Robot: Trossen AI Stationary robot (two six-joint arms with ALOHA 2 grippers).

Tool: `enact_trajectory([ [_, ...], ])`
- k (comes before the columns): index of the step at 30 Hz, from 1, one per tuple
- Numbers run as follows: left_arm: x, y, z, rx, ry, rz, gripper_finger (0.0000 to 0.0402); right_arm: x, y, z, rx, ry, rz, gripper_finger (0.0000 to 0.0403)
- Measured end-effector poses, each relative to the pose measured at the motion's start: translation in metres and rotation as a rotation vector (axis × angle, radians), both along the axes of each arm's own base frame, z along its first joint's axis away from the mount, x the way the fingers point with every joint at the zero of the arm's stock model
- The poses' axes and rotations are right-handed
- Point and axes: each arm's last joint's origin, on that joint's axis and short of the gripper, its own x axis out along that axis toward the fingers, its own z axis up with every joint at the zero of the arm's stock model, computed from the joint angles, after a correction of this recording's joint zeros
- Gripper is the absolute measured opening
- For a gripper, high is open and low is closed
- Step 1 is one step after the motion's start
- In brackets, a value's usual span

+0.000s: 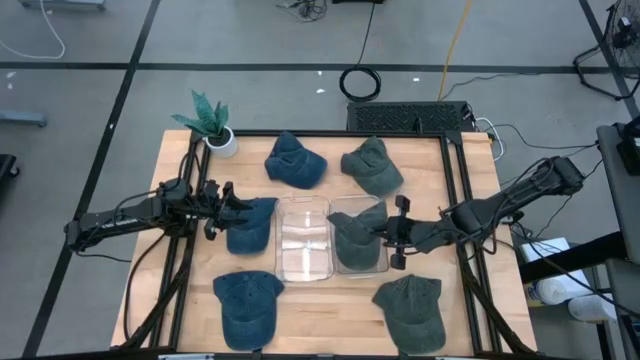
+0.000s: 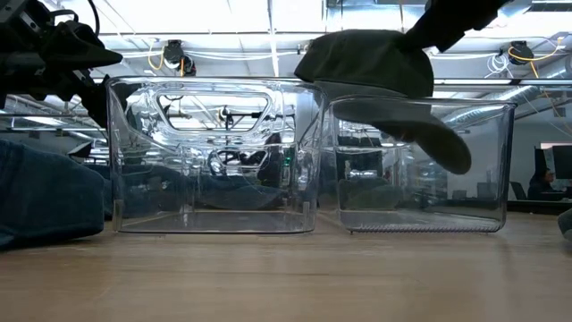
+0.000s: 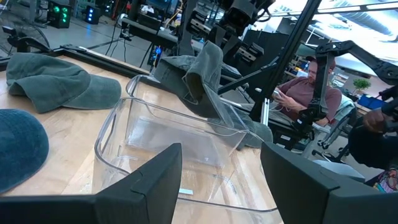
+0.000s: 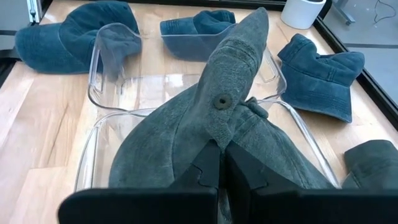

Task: Pick & Place hat
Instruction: Put the middle gray cap into the right transparent bin

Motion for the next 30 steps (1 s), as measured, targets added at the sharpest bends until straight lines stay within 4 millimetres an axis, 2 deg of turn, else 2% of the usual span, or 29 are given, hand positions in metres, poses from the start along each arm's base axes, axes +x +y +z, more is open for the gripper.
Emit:
enact_trajectory([
  [30, 0.000, 0.000, 0.000, 0.000, 0.000, 0.000, 0.0228, 0.002, 0.001, -0.012, 0.067, 0.069, -0.063, 0.0000],
])
